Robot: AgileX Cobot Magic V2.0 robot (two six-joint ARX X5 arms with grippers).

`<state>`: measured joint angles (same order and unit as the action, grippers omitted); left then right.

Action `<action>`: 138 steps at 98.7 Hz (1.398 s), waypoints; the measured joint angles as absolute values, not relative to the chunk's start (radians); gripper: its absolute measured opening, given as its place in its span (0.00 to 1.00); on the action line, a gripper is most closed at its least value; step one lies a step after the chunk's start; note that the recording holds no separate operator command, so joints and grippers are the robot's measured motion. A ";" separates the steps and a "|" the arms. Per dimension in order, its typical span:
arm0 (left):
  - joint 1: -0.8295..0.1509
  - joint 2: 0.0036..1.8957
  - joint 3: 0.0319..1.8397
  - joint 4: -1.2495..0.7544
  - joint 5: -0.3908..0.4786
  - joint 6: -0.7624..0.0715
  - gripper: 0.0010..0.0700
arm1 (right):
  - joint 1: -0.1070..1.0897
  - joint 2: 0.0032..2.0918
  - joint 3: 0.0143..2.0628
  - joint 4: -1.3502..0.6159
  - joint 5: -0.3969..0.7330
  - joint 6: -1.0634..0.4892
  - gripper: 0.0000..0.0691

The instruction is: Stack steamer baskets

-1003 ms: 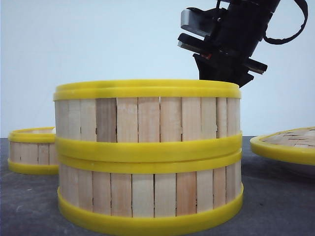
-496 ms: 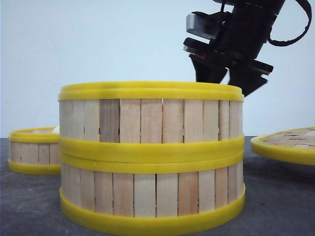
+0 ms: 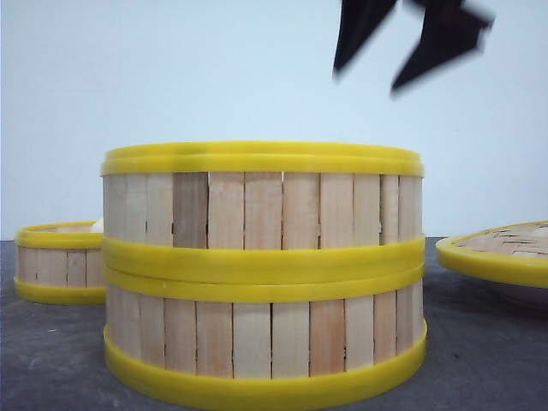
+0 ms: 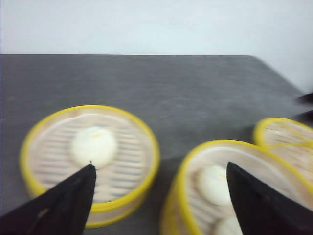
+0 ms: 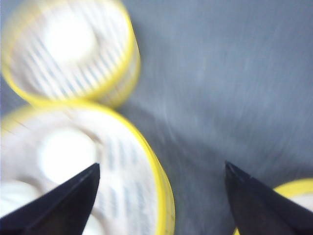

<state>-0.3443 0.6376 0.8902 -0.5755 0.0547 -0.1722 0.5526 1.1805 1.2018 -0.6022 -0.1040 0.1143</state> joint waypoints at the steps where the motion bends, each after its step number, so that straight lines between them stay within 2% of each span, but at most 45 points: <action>1: -0.344 0.641 0.890 -0.575 0.044 -0.172 0.72 | 0.554 1.168 1.202 -0.602 -0.104 0.115 0.72; 13: -0.326 0.700 0.890 -0.564 -0.056 -0.166 0.65 | 0.588 1.038 1.203 -0.624 -0.104 0.125 0.72; 27: -0.271 0.802 0.890 -0.509 -0.057 -0.150 0.58 | 0.632 0.944 1.203 -0.654 -0.104 0.136 0.72; 40: -0.195 0.912 0.891 -0.458 -0.057 -0.146 0.57 | 0.666 0.901 1.203 -0.685 -0.103 0.139 0.72; 42: -0.145 0.995 0.905 -0.442 -0.057 -0.145 0.57 | 0.680 0.893 1.203 -0.702 -0.104 0.140 0.72; 61: -0.059 1.220 1.036 -0.483 -0.020 -0.145 0.57 | 0.710 0.893 1.203 -0.720 -0.102 0.143 0.72; 91: -0.048 1.533 1.264 -0.629 0.006 -0.112 0.57 | 0.732 0.893 1.203 -0.720 -0.102 0.144 0.72; 121: -0.033 1.667 1.276 -0.639 -0.002 -0.086 0.57 | 0.732 0.893 1.203 -0.720 -0.102 0.143 0.71; 138: -0.023 1.719 1.276 -0.633 -0.002 -0.083 0.57 | 0.733 0.893 1.203 -0.720 -0.102 0.143 0.66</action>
